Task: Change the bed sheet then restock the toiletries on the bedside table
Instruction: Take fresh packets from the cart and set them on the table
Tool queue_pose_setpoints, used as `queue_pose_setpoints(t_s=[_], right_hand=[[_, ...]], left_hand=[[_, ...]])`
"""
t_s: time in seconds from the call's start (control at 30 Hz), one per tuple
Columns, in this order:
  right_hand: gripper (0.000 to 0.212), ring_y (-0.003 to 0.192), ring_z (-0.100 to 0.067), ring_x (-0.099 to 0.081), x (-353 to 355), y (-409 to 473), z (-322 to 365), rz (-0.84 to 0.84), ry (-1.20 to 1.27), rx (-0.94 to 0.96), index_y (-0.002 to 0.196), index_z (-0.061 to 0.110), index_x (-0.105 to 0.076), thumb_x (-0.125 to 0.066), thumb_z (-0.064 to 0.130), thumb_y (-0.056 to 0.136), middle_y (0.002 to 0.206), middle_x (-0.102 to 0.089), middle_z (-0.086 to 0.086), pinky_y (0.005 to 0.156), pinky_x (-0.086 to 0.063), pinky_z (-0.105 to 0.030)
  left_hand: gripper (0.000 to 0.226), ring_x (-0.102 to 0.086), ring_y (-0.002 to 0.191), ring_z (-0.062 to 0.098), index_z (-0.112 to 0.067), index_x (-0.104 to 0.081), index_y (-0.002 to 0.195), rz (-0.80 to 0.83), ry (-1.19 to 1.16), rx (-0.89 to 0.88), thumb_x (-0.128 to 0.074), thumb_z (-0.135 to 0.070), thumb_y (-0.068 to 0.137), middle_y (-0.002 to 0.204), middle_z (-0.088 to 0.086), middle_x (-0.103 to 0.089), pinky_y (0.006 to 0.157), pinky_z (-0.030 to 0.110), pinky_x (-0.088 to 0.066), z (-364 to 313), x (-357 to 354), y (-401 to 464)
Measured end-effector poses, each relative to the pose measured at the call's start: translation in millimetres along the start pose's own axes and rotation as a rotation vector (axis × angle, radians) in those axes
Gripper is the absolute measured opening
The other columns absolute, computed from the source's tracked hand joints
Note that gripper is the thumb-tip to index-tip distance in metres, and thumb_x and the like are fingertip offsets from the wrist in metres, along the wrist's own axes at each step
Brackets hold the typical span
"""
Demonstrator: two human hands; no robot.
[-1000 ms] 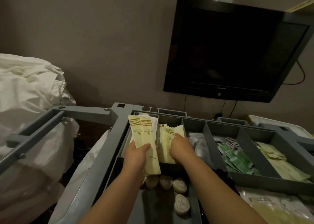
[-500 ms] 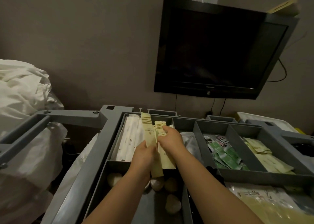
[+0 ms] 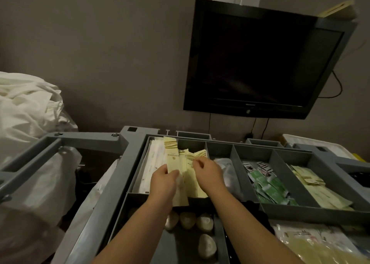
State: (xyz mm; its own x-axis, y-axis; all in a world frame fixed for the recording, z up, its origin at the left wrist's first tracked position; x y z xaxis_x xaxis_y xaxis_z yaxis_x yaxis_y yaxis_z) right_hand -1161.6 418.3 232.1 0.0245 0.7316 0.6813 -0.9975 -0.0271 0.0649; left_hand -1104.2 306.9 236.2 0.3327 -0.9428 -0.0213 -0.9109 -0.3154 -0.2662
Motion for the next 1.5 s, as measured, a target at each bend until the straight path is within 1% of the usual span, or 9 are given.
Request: queue_pose_setpoints(t_s=[0.1, 0.27, 0.43, 0.6, 0.7, 0.83, 1.0, 1.2, 1.5], right_hand=[[0.049, 0.115, -0.02, -0.054, 0, -3, 12, 0.135, 0.383, -0.067, 0.142, 0.029, -0.033, -0.048, 0.017, 0.098, 0.127, -0.054, -0.003, 0.082, -0.047, -0.025], [0.049, 0.109, -0.022, -0.056, 3, 23, 4, -0.018, 0.405, -0.226, 0.136, 0.02, -0.045, -0.046, -0.002, 0.092, 0.132, -0.055, -0.009, 0.066, -0.047, -0.022], [0.044, 0.115, -0.024, -0.053, -15, 30, -2, 0.173, 0.22, -0.253, 0.135, 0.019, -0.05, -0.036, 0.003, 0.096, 0.133, -0.053, -0.007, 0.09, -0.049, -0.032], [0.057, 0.143, -0.029, -0.015, -20, 15, 1, 0.226, -0.441, 0.015, 0.147, 0.023, -0.028, -0.047, 0.016, 0.095, 0.158, -0.012, -0.002, 0.113, -0.023, -0.042], [0.061, 0.145, -0.033, 0.002, -16, 3, -4, 0.374, -0.654, 0.036, 0.149, 0.028, -0.019, -0.046, 0.027, 0.095, 0.158, -0.012, -0.004, 0.114, -0.001, -0.055], [0.059, 0.145, -0.031, -0.003, -11, 0, -11, 0.404, -0.643, 0.039, 0.15, 0.027, -0.017, -0.041, 0.026, 0.096, 0.155, -0.021, -0.003, 0.113, 0.001, -0.059], [0.058, 0.134, -0.028, -0.031, -11, -9, 23, 0.226, -0.64, 0.107, 0.144, 0.024, -0.028, -0.05, 0.033, 0.091, 0.147, -0.034, -0.005, 0.111, -0.022, -0.047], [0.054, 0.127, -0.03, -0.04, -79, -66, 158, 0.176, -0.482, 0.5, 0.145, 0.022, -0.027, -0.044, 0.023, 0.093, 0.141, -0.043, -0.009, 0.104, -0.031, -0.038], [0.043, 0.129, -0.028, -0.036, -320, -330, 417, 0.547, -0.171, 1.127, 0.138, 0.021, -0.042, -0.046, 0.025, 0.095, 0.15, -0.025, -0.006, 0.103, -0.037, -0.04]], left_hand=[[0.031, -0.059, 0.1, 0.026, -0.018, -0.059, 0.124, 0.073, 0.055, -0.004, -0.051, -0.015, 0.094, 0.114, 0.006, -0.063, 0.085, 0.045, -0.053, -1, -19, 9], [0.047, -0.053, 0.11, 0.021, -0.017, -0.039, 0.141, 0.032, 0.256, -0.098, -0.045, -0.008, 0.096, 0.132, 0.006, -0.053, 0.089, 0.032, -0.047, -7, -29, 22], [0.041, -0.045, 0.125, 0.018, -0.016, -0.045, 0.137, -0.063, 0.513, -0.318, -0.043, -0.009, 0.097, 0.139, 0.002, -0.047, 0.088, 0.021, -0.037, -8, -12, 20], [0.039, -0.017, 0.144, 0.022, -0.024, -0.047, 0.136, 0.074, 1.024, -0.409, -0.044, -0.019, 0.097, 0.153, -0.003, -0.03, 0.116, 0.041, -0.015, 10, -2, 26], [0.041, 0.001, 0.147, 0.028, -0.03, -0.04, 0.139, 0.221, 1.363, -0.434, -0.041, -0.03, 0.098, 0.155, -0.006, -0.023, 0.112, 0.06, 0.004, 20, -11, 26], [0.04, -0.004, 0.146, 0.029, -0.029, -0.04, 0.138, 0.216, 1.439, -0.437, -0.037, -0.033, 0.098, 0.148, -0.007, -0.035, 0.107, 0.066, 0.008, 17, -19, 28], [0.035, -0.012, 0.143, 0.024, -0.024, -0.049, 0.131, 0.114, 1.324, -0.499, -0.04, -0.027, 0.097, 0.148, -0.001, -0.034, 0.115, 0.051, -0.003, 10, 9, 11], [0.038, -0.035, 0.127, 0.023, -0.02, -0.051, 0.13, -0.388, 1.087, -0.554, -0.046, -0.032, 0.094, 0.136, 0.004, -0.044, 0.104, 0.033, -0.032, -24, 169, -27], [0.05, -0.037, 0.127, 0.028, -0.024, -0.029, 0.144, -0.942, 1.08, 0.312, -0.04, -0.036, 0.096, 0.139, 0.006, -0.042, 0.101, 0.042, -0.036, 63, 578, -271]])
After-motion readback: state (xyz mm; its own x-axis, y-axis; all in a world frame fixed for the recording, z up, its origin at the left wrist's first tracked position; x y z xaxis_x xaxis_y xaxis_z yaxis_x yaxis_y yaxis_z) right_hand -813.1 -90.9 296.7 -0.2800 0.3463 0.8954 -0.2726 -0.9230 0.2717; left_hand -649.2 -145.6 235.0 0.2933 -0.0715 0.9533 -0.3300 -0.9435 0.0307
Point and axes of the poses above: each hand's wrist, its own y-axis towards the middle knuckle, its own x-axis out of the back of the hand, z = x × y, the point moved 2 cm from there along y, towards the middle knuckle
